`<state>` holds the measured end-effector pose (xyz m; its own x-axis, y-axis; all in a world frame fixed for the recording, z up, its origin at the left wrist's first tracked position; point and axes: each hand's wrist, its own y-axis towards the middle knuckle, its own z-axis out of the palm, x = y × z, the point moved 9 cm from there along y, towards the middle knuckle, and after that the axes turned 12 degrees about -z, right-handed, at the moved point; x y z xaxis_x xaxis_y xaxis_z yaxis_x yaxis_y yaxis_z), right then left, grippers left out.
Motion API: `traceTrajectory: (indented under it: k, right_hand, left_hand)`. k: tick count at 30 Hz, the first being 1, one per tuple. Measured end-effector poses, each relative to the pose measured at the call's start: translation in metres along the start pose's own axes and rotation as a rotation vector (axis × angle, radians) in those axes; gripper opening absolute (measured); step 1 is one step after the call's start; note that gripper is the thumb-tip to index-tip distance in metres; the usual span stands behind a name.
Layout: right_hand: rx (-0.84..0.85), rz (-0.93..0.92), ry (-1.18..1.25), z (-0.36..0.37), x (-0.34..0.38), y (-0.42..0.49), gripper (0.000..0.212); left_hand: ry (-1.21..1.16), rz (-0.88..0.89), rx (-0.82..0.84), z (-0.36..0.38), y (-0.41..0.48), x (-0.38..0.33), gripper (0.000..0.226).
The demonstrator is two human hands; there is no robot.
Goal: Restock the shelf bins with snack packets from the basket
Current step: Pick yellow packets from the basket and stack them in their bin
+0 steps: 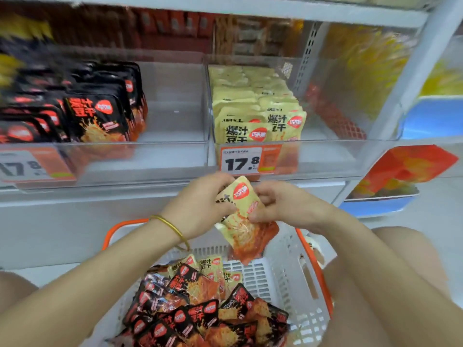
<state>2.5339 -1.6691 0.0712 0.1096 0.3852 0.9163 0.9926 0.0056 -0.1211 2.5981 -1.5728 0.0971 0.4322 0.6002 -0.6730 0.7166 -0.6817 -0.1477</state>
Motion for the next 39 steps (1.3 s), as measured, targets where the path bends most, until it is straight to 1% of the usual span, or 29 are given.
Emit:
traceTrajectory:
  k: [1,3,4,5,6,8,10,13,15,17,18,21,22,23,25,27,29,30,31,33,34,35,36,38,39]
  right_hand:
    - [-0.029,-0.053,0.028,-0.011,0.014,-0.003,0.025]
    - [-0.180,-0.144,0.091,-0.049,0.042,-0.013,0.022]
    - [-0.281,-0.190,0.136,-0.071,0.054,-0.015,0.022]
    - [-0.407,-0.237,0.183,-0.096,0.065,-0.018,0.021]
    - [-0.540,-0.293,0.222,-0.122,0.076,-0.023,0.022]
    - [-0.742,-0.410,0.253,-0.165,0.090,-0.029,0.024]
    - [-0.820,-0.449,0.195,-0.187,0.094,-0.027,0.028]
    - [-0.771,-0.369,0.080,-0.188,0.080,-0.010,0.029]
    - [-0.707,-0.262,-0.018,-0.182,0.064,0.002,0.024]
    - [-0.672,-0.177,-0.126,-0.176,0.052,0.010,0.026]
    - [-0.661,-0.137,-0.222,-0.175,0.048,0.013,0.027]
    - [-0.590,0.048,-0.636,-0.174,0.041,0.020,0.024]
    - [-0.564,0.102,-0.701,-0.173,0.039,0.022,0.027]
    - [-0.538,0.153,-0.725,-0.173,0.037,0.023,0.031]
    - [-0.493,0.236,-0.735,-0.174,0.031,0.024,0.031]
    - [-0.470,0.285,-0.730,-0.175,0.031,0.021,0.031]
    - [-0.506,0.290,-0.758,-0.175,0.041,0.010,0.039]
    - [-0.564,0.258,-0.792,-0.175,0.051,0.002,0.039]
    - [-0.644,0.206,-0.821,-0.172,0.063,-0.010,0.034]
    - [-0.809,0.033,-0.820,-0.155,0.087,-0.035,0.023]
    - [-0.828,-0.052,-0.807,-0.140,0.094,-0.042,0.019]
    - [-0.772,-0.098,-0.792,-0.121,0.091,-0.040,0.016]
    - [-0.643,-0.099,-0.789,-0.098,0.080,-0.029,0.016]
    - [-0.256,0.016,-0.793,-0.039,0.035,0.006,0.021]
    - [-0.056,0.075,-0.785,-0.008,0.007,0.023,0.018]
  left_hand:
    - [0.007,0.052,-0.080,-0.014,0.000,-0.021,0.029]
    - [-0.058,0.156,-0.295,-0.048,-0.003,-0.060,0.032]
    - [-0.098,0.208,-0.401,-0.064,-0.006,-0.072,0.035]
    - [-0.082,0.252,-0.488,-0.077,-0.006,-0.082,0.037]
    - [-0.001,0.286,-0.553,-0.083,-0.004,-0.092,0.040]
    - [0.261,0.332,-0.593,-0.079,0.007,-0.107,0.047]
    - [0.468,0.311,-0.546,-0.063,0.020,-0.109,0.053]
    - [0.649,0.280,-0.510,-0.040,0.033,-0.104,0.059]
    - [0.692,0.239,-0.507,-0.034,0.037,-0.098,0.062]
    - [0.705,0.222,-0.512,-0.032,0.039,-0.095,0.062]
    - [0.707,0.226,-0.514,-0.032,0.039,-0.095,0.062]
    - [0.707,0.238,-0.510,-0.032,0.039,-0.096,0.061]
    - [0.706,0.236,-0.506,-0.032,0.039,-0.096,0.061]
    - [0.704,0.236,-0.502,-0.032,0.040,-0.095,0.060]
    - [0.687,0.257,-0.512,-0.033,0.039,-0.094,0.058]
    - [0.634,0.334,-0.555,-0.035,0.028,-0.097,0.050]
    - [0.538,0.448,-0.640,-0.039,0.007,-0.099,0.043]
    - [0.487,0.492,-0.678,-0.040,-0.007,-0.097,0.039]
    - [0.446,0.518,-0.699,-0.038,-0.019,-0.091,0.036]
    - [0.425,0.534,-0.682,-0.030,-0.036,-0.072,0.031]
    - [0.451,0.522,-0.637,-0.023,-0.038,-0.057,0.030]
    - [0.495,0.488,-0.568,-0.016,-0.037,-0.040,0.031]
    - [0.546,0.439,-0.492,-0.008,-0.032,-0.020,0.032]
    - [0.632,0.323,-0.346,0.007,-0.022,0.023,0.036]
    - [0.671,0.270,-0.289,0.013,-0.018,0.043,0.038]
